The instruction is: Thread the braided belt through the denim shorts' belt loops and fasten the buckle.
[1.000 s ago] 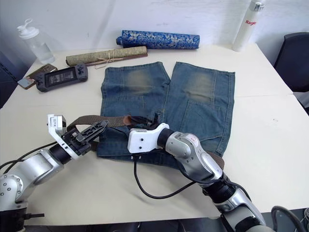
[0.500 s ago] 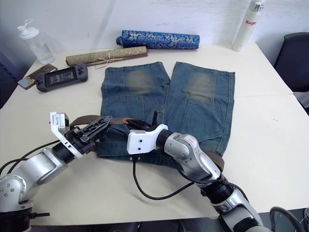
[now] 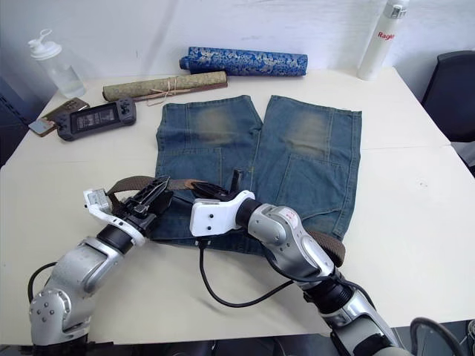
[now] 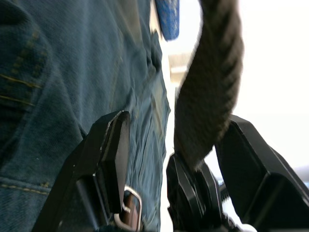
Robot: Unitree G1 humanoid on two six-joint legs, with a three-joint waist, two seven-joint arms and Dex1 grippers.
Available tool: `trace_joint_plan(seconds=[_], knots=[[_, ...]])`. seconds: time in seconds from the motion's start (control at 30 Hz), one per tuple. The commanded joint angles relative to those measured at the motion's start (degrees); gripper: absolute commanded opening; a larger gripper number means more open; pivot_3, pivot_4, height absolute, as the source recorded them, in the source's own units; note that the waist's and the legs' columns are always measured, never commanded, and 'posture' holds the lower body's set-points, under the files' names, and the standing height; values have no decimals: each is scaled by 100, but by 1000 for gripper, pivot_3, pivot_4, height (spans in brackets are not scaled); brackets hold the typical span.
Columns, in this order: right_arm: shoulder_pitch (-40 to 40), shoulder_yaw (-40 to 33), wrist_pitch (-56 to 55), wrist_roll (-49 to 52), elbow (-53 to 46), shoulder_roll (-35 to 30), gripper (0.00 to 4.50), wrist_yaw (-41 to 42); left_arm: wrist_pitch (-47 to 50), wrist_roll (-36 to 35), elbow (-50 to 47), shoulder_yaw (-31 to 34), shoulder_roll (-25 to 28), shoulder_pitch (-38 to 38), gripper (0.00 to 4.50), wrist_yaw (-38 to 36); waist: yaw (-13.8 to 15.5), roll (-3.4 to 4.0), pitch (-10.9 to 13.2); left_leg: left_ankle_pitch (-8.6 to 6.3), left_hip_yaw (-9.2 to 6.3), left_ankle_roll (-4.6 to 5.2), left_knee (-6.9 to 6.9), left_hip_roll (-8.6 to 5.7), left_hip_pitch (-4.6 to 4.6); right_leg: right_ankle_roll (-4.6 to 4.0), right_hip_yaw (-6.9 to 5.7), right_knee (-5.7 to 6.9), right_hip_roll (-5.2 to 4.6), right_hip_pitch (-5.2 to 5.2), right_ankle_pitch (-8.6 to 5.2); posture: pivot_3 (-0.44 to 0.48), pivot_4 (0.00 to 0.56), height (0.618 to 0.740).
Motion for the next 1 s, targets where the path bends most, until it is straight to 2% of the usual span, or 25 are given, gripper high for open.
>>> trace_joint_plan(seconds=[0.03, 0.37, 0.47, 0.5, 0.53, 0.6, 0.63, 1.0], knots=[[13, -66, -39, -18, -87, 45, 0, -47, -320, -78, -497, 103, -155, 97, 2878, 255, 9, 0, 0, 0, 1, 0, 0, 0, 0, 0, 1, 0, 0, 0, 0, 0, 150, 637], [-17, -62, -59, -18, -34, 73, 0, -39, -790, -78, -909, 85, -362, 82, 2878, 637, 12, -1, 0, -1, 1, 1, 11, -2, -3, -12, 3, 3, 2, 1, -6, 0, 150, 637], [-12, -55, -59, -20, -35, 79, 0, -40, -891, -78, -975, 76, -428, 42, 2081, 648, 12, -1, 0, -1, 2, 2, 12, -2, -3, -12, 3, 3, 3, 1, -6, 0, 150, 637], [-11, -55, -57, -22, -36, 80, 0, -40, -910, -78, -994, 74, -442, 29, 1474, 642, 13, -1, 0, -1, 2, 2, 12, -2, -3, -12, 3, 3, 3, 1, -6, 0, 150, 637], [-6, -52, -55, -26, -35, 82, 0, -45, -928, -78, -995, 69, -441, 6, 1171, 654, 14, -1, 0, -1, 2, 2, 12, -2, -4, -12, 3, 3, 3, 1, -7, 0, 150, 637], [1, -50, -50, -32, -36, 85, 0, -51, -951, -78, -977, 61, -435, -26, 170, 683, 14, -1, 0, -1, 2, 2, 13, -2, -4, -12, 3, 3, 4, 1, -7, 0, 150, 637], [4, -54, -49, -31, -36, 84, 0, -52, -962, -78, -967, 53, -433, -39, 48, 697, 13, -1, 0, -1, 2, 2, 13, -2, -4, -12, 4, 3, 4, 1, -7, 0, 150, 637], [32, -243, 185, 170, -131, 180, 0, -40, -681, -78, -842, 111, -421, -117, 48, 389, 9, -1, 0, -1, 2, 2, 14, -2, -4, -13, 5, 5, 6, 1, -7, 0, 150, 637]])
